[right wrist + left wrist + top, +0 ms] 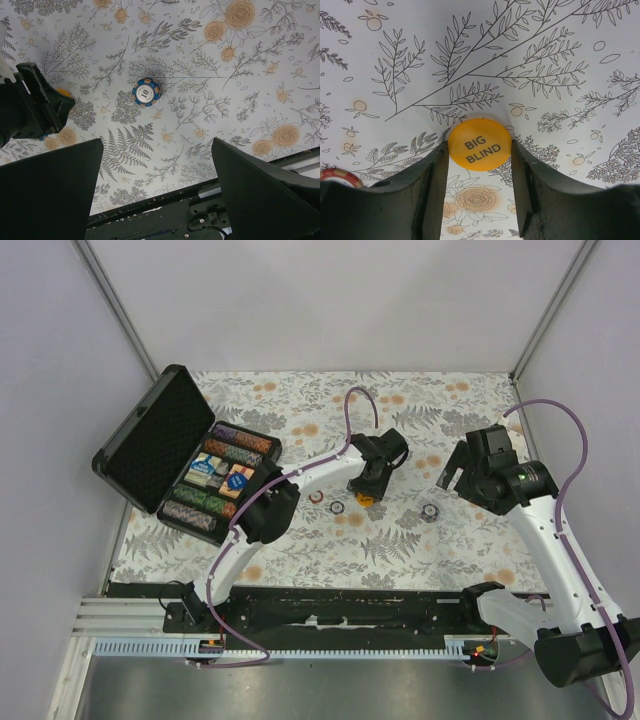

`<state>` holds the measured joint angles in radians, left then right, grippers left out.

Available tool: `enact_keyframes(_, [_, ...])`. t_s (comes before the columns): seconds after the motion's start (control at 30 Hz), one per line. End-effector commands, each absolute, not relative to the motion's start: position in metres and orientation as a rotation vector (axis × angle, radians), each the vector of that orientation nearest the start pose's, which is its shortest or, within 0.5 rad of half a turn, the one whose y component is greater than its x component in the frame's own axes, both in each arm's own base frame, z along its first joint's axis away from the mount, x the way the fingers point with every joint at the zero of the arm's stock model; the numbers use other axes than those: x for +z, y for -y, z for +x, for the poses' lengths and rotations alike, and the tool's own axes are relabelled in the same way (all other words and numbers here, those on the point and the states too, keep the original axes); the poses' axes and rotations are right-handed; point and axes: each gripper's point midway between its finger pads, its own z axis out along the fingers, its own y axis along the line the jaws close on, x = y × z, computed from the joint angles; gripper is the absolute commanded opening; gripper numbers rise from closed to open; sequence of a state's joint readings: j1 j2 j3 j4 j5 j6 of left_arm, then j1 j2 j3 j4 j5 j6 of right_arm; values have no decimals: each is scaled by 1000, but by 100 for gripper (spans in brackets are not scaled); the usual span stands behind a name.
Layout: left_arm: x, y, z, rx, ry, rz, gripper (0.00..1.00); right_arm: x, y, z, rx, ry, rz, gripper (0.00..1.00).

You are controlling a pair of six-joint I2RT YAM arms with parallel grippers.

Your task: Pack up texas hold em set

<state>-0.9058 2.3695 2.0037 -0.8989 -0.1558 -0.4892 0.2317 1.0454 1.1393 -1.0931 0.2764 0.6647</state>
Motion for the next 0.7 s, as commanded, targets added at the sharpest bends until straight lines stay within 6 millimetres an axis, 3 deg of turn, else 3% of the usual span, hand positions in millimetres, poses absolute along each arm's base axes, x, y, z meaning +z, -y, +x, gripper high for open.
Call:
enact_keyframes(0.0, [12, 377, 311, -53, -2774, 510, 48, 202, -32, 235, 30, -2396, 644, 98])
enact_keyframes(0.3, [41, 366, 323, -44, -2725, 468, 49, 201, -31, 235, 28, -2402, 646, 98])
enact_keyframes(0.67, [77, 335, 342, -51, -2687, 344, 49, 198, -35, 239, 32, -2417, 631, 98])
